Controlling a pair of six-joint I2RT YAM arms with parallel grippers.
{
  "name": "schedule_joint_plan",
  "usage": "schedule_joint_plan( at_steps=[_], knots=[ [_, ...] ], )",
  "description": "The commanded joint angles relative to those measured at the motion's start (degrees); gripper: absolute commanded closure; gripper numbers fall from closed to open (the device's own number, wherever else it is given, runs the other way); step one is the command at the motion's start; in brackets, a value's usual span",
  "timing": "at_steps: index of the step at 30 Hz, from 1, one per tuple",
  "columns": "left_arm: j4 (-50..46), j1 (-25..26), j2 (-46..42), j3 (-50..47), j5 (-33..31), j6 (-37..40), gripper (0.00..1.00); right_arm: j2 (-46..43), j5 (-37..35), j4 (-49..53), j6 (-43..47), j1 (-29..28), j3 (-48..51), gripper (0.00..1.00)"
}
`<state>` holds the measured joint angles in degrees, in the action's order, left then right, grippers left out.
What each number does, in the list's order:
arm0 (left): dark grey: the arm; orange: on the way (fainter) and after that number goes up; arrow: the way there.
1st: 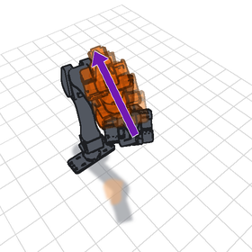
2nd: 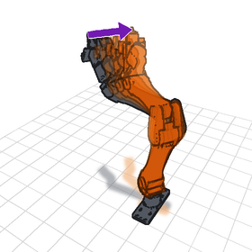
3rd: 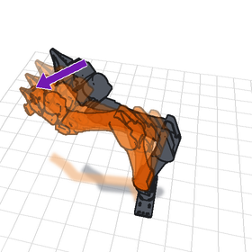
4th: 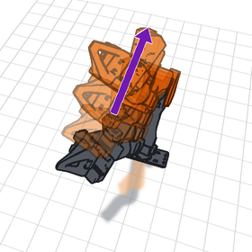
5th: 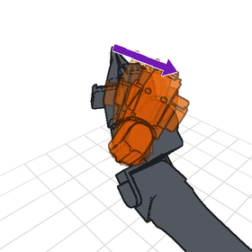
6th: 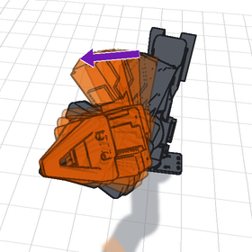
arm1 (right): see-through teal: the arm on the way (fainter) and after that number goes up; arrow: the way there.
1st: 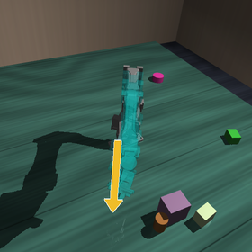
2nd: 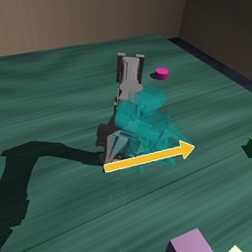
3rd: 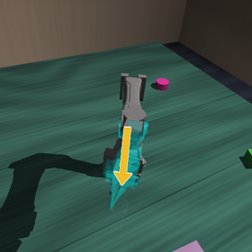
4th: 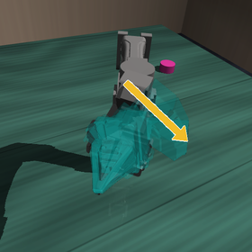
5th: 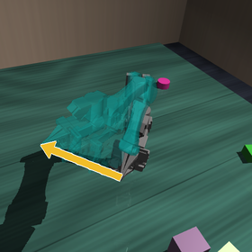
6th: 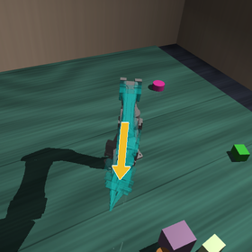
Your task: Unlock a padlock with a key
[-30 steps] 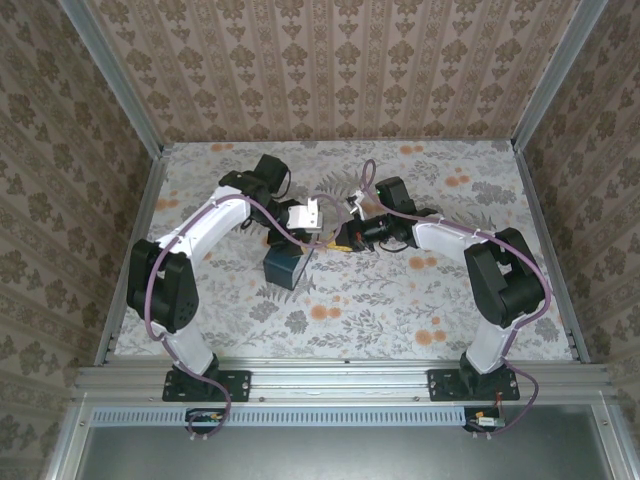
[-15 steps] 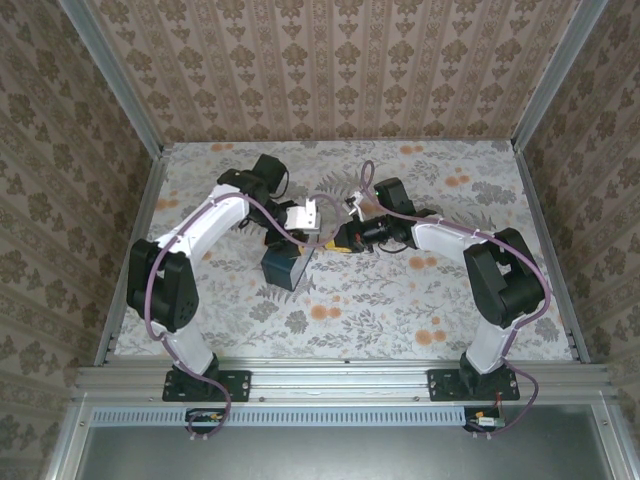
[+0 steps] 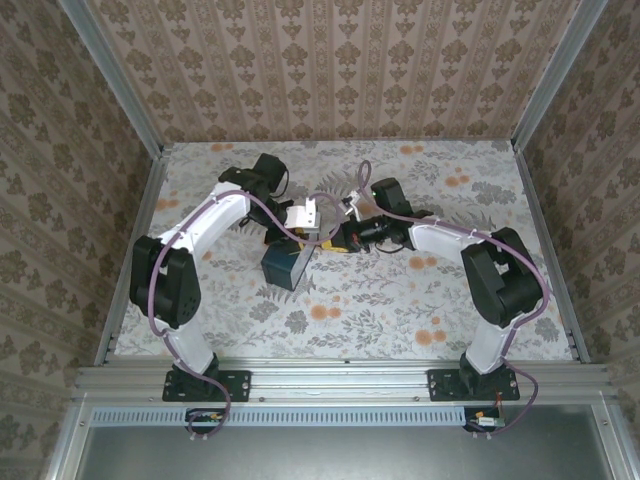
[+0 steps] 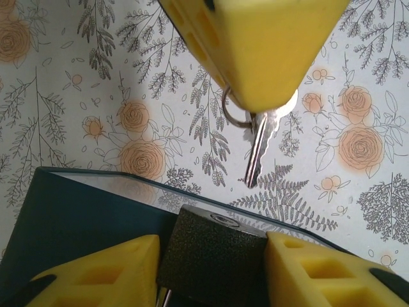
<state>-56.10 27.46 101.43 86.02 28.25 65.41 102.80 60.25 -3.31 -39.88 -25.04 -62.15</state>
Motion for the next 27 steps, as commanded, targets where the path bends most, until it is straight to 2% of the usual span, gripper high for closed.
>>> schedule_joint_plan(
  at_steps=[1, 11, 18, 27],
  knots=[
    [-1.65, 0.4, 1.32, 0.62, 0.44, 0.61, 0.59, 2.15, 1.27, -3.21, -2.44, -0.28, -0.06, 1.0],
    [-1.43, 0.22, 1.06, -0.41, -0.11, -0.98, 0.64, 4.4, 2.83, -15.34, -10.99, 0.25, 1.68, 1.0],
    [-1.31, 0.04, 1.11, -0.68, -0.95, -1.24, 0.66, 2.3, 3.61, -4.46, -3.19, 1.46, 1.13, 1.0],
    [-0.7, 0.29, 1.34, -1.04, -0.65, -1.71, 0.68, 3.46, 4.35, -6.63, -4.16, 1.45, -0.6, 1.0]
  ],
)
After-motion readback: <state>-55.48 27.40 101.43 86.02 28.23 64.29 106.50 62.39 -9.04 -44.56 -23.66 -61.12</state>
